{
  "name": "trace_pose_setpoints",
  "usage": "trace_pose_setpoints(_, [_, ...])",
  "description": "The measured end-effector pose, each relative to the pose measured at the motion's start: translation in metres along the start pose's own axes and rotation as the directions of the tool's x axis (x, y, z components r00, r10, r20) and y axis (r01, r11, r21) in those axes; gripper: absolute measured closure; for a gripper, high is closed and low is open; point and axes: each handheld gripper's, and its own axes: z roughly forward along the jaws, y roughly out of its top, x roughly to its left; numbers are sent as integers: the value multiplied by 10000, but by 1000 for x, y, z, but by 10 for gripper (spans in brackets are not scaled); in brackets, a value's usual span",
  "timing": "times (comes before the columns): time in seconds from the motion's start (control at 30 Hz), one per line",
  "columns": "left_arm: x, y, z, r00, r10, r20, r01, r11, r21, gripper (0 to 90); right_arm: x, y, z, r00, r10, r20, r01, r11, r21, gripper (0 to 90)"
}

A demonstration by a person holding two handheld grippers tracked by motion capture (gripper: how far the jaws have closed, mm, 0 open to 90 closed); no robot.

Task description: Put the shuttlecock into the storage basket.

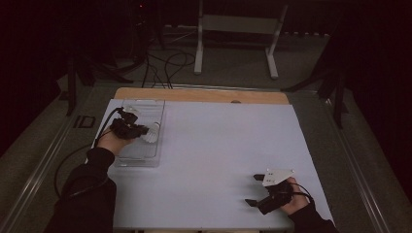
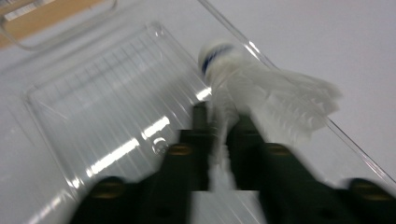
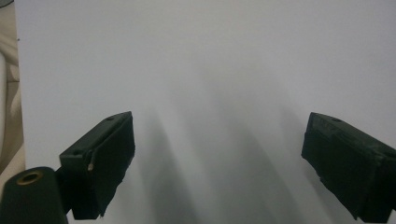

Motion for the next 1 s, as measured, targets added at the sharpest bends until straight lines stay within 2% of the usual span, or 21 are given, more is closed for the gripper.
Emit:
trace_pose_setpoints(0.07, [-2,2,2,9998,-147,109,143,9994,303,522,0,0,0,10000,-5,-4,5,10000,23,96])
trace_pose_setpoints(0.13, [-5,3,1,9998,-187,-48,188,9995,239,475,0,0,0,10000,-3,-10,3,10000,30,96])
trace_pose_setpoints(0.17, [-5,3,1,9998,-187,-48,188,9995,239,413,0,0,0,10000,-3,-10,3,10000,30,96])
trace_pose_setpoints(0.2, [-6,5,0,9996,-280,-89,282,9993,264,413,0,0,0,10000,-15,6,15,10000,26,96])
trace_pose_setpoints(0.33, [-8,8,-4,9990,-416,-145,419,9989,191,213,0,0,0,10000,-7,21,7,10000,22,96])
trace_pose_setpoints(0.37, [-8,9,-6,9994,-355,-40,356,9991,236,185,0,0,0,10000,-13,23,13,10000,21,96])
trace_pose_setpoints(0.4, [-9,9,-6,9995,-319,-77,321,9993,191,110,0,0,0,10000,-13,30,13,10000,21,96])
trace_pose_setpoints(0.47, [-11,10,-8,9991,-285,-315,290,9994,166,80,0,0,0,10000,-9,23,9,10000,20,96])
trace_pose_setpoints(0.57, [-11,12,-13,9989,-309,-343,309,9995,-4,31,0,0,0,10000,-10,43,10,10000,29,96])
trace_pose_setpoints(0.63, [-11,12,-16,9992,-353,-166,350,9992,-197,8,0,0,-1,10000,-35,70,35,10000,-13,96])
trace_pose_setpoints(0.77, [-13,13,-22,9994,-323,-107,318,9988,-378,2,0,0,-1,10000,-26,73,26,10000,-33,96])
trace_pose_setpoints(1.0, [-18,14,-26,10000,-21,-81,18,9992,-403,2,0,1,0,10000,-18,25,18,10000,22,95])
